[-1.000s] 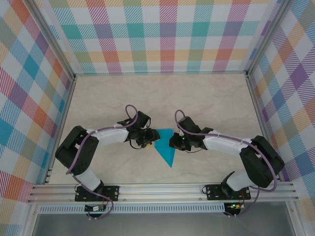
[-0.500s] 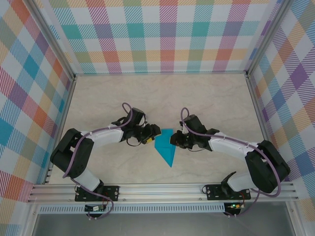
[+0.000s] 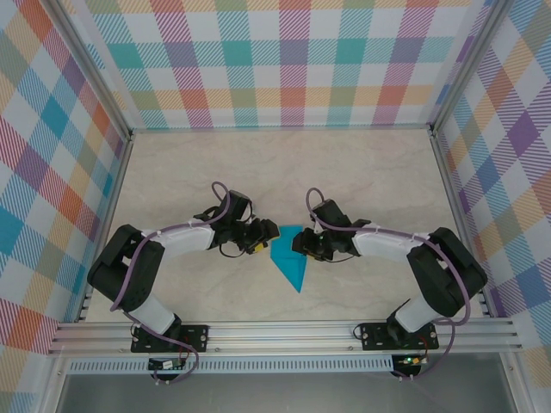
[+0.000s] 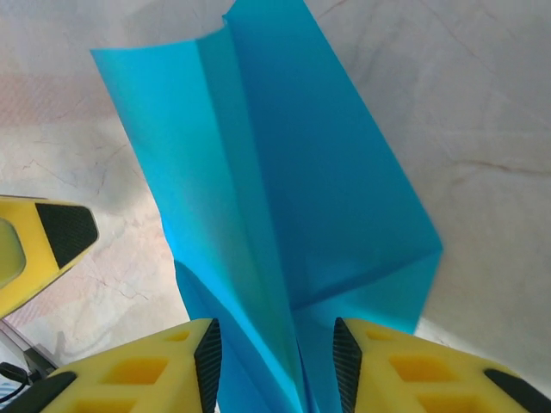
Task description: Fold a paper plane with a square sheet of paper (pick it up from the middle)
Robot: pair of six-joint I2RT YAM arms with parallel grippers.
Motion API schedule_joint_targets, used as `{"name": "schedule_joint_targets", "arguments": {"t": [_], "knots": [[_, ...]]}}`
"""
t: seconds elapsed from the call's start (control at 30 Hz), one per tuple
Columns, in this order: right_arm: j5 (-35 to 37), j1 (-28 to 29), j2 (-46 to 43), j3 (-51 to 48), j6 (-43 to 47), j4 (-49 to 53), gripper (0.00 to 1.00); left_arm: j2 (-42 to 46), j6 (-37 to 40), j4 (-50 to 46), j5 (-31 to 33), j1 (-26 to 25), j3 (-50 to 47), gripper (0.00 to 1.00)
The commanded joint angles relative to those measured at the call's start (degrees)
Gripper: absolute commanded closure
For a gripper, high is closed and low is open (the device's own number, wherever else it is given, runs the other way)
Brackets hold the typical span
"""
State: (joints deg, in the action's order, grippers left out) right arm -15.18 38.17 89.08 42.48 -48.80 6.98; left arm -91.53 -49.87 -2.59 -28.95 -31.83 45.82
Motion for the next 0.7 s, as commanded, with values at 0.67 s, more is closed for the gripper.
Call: {"name": "schedule_joint_targets", "arguments": {"t": [0.67], "knots": [[-9.6, -1.5, 1.0, 1.6, 3.1, -7.7, 0.94, 2.4, 2.5, -0.6, -2.5, 2.8, -0.9, 0.43]]}}
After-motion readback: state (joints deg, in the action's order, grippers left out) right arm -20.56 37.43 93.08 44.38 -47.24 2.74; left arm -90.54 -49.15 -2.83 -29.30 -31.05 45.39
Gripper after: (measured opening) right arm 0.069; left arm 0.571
